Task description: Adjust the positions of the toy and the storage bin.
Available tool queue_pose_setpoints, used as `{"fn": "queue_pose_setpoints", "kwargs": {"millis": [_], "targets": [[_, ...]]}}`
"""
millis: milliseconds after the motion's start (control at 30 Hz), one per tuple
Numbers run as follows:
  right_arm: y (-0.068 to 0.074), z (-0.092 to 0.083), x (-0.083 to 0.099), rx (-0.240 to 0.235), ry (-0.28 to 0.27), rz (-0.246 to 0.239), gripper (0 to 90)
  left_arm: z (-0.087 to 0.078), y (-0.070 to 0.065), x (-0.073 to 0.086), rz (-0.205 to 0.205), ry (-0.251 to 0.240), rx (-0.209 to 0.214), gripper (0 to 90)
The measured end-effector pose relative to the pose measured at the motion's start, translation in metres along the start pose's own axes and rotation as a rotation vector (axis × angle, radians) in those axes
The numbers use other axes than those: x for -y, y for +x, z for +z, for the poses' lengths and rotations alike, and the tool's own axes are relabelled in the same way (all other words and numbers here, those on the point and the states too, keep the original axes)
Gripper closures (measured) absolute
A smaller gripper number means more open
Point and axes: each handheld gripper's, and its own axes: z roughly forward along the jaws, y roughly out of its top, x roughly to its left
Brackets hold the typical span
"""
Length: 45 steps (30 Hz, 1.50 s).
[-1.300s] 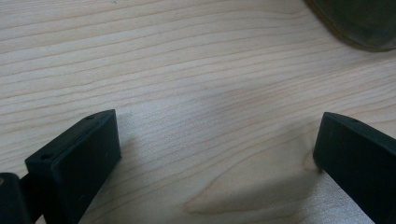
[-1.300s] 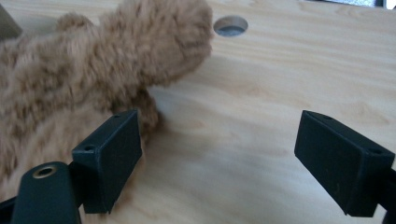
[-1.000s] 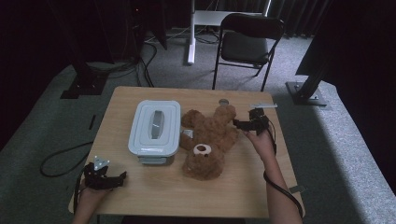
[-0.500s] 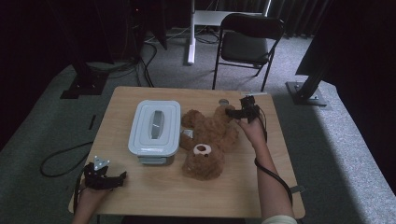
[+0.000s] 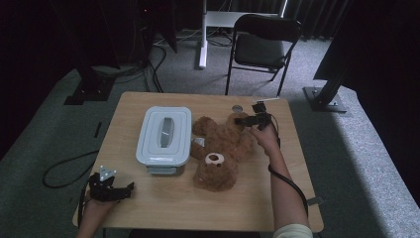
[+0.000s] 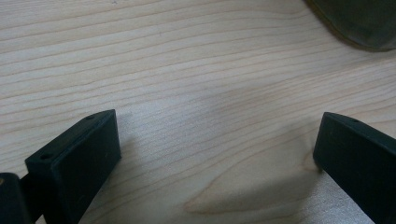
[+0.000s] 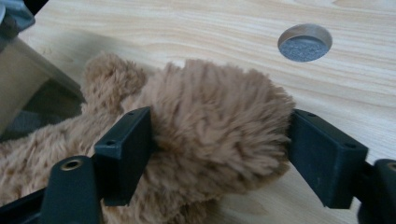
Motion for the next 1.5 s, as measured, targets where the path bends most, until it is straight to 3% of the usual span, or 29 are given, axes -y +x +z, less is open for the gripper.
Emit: {"fn": "queue_pose_setpoints", "kwargs": {"millis": [167, 200, 300, 500, 733, 767, 1033, 1500], "targets": [[-0.001, 0.001, 0.003, -0.017, 0.011, 0.014, 35.9, 0.000, 0.000, 0.000, 0.000, 0.000, 0.000, 1.3], [0.000, 0.001, 0.004, -0.006, 0.021, 0.006, 45.5, 0.000, 0.000, 0.000, 0.000, 0.000, 0.000, 1.4], [0.000, -0.001, 0.007, 0.016, 0.023, -0.013, 60.0, 0.000, 0.000, 0.000, 0.000, 0.000, 0.000, 1.3], [-0.002, -0.006, 0.012, 0.023, 0.019, 0.004, 71.6, 0.000, -0.001, 0.000, -0.004, -0.001, -0.003, 1.3], [0.001, -0.017, 0.017, 0.052, 0.007, -0.015, 75.1, 0.000, -0.001, 0.000, 0.001, -0.001, 0.001, 1.3], [0.003, -0.023, 0.020, 0.081, -0.006, -0.029, 75.6, 0.000, -0.001, 0.000, 0.001, -0.001, 0.002, 1.3], [0.010, -0.045, 0.032, 0.134, -0.045, -0.081, 78.1, 0.000, -0.001, 0.000, 0.001, -0.001, 0.001, 1.3], [0.011, -0.076, 0.059, 0.154, -0.058, -0.096, 79.9, 0.000, -0.001, 0.000, -0.003, -0.002, -0.001, 1.3]]}}
